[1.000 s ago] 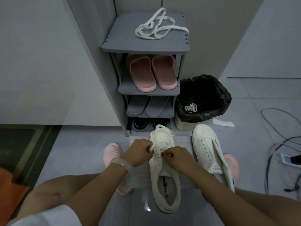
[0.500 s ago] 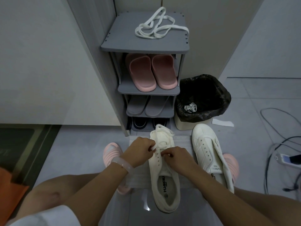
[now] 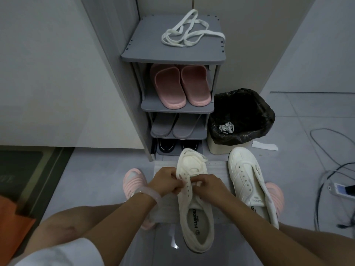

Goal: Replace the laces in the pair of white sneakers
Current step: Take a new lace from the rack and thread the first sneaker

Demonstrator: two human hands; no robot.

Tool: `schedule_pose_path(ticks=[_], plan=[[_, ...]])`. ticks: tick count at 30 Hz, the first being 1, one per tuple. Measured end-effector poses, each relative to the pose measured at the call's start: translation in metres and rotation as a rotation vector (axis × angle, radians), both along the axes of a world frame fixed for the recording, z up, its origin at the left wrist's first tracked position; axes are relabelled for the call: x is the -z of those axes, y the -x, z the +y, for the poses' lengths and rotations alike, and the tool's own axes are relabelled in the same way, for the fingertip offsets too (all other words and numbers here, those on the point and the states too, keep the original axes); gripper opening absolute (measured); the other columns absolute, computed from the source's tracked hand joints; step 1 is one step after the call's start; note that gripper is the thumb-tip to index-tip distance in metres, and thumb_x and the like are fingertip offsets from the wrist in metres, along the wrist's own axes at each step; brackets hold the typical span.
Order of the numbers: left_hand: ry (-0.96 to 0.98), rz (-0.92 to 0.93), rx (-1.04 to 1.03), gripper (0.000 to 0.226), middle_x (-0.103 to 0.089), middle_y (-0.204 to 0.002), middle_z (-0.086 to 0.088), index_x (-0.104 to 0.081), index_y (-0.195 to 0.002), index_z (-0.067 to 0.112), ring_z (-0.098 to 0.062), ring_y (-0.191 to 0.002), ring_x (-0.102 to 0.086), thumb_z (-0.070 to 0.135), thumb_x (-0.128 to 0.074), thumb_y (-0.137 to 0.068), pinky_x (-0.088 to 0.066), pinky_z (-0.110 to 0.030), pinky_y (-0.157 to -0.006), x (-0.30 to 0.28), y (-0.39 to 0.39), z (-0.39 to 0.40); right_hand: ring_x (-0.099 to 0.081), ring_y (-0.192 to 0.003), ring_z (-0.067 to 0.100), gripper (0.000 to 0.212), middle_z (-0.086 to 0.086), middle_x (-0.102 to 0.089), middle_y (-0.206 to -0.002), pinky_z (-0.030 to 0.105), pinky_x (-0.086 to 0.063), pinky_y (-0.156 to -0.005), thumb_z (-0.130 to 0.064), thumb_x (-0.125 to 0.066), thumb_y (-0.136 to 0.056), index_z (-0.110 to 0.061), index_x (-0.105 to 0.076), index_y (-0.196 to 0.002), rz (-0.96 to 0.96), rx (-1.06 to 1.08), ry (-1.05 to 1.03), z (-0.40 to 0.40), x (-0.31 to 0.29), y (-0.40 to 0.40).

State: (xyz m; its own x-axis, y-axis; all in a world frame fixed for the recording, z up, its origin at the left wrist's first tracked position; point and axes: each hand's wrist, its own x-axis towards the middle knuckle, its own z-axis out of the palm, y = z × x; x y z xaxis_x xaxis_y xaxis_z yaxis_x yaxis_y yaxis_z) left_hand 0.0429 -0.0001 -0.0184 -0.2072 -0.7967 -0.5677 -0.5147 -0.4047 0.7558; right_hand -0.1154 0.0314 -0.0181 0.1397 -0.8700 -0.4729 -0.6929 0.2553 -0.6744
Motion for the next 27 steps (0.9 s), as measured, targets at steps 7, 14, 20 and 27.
schedule_pose_path(ticks=[7, 14, 20, 27], plan=[[0.077, -0.048, 0.060, 0.023, -0.064, -0.086, -0.021, -0.060, -0.091, -0.007, -0.018, -0.069, -0.061, 0.015, -0.063, -0.085, -0.055, -0.036, -0.075, 0.003, 0.007, 0.004, -0.057, -0.095, 0.013, 0.023, -0.004, -0.063, -0.110, 0.023, -0.037, -0.071, -0.037, -0.057, -0.087, -0.029, -0.064, -0.108, 0.090, 0.074, 0.000, 0.001, 0.005, -0.007], [0.130, -0.156, 0.119, 0.038, -0.052, -0.083, 0.010, -0.043, -0.096, 0.017, 0.001, -0.070, -0.050, 0.032, -0.071, -0.075, -0.038, -0.007, -0.047, -0.003, 0.012, 0.009, -0.061, -0.091, 0.020, 0.020, 0.004, -0.067, -0.100, 0.024, -0.040, -0.070, -0.021, -0.049, -0.091, -0.017, -0.066, -0.098, 0.181, 0.016, 0.117, 0.003, -0.003, -0.012], [0.045, -0.108, 0.025, 0.041, -0.062, -0.100, -0.010, -0.039, -0.102, 0.013, -0.016, -0.079, -0.062, 0.016, -0.068, -0.073, -0.053, -0.025, -0.065, -0.007, 0.011, 0.007, -0.055, -0.074, 0.017, 0.017, 0.009, -0.068, -0.088, 0.023, -0.035, -0.065, -0.012, -0.050, -0.091, -0.010, -0.066, -0.090, 0.155, 0.210, 0.258, -0.010, -0.018, 0.018], [0.121, -0.027, 0.099, 0.037, -0.058, -0.076, 0.002, -0.043, -0.105, 0.021, -0.007, -0.065, -0.057, 0.012, -0.064, -0.075, -0.047, -0.012, -0.055, -0.009, 0.006, 0.011, -0.058, -0.090, 0.028, 0.025, 0.011, -0.062, -0.095, 0.028, -0.037, -0.069, -0.013, -0.048, -0.091, -0.009, -0.055, -0.115, 0.415, 0.411, 0.404, -0.011, -0.028, 0.053]])
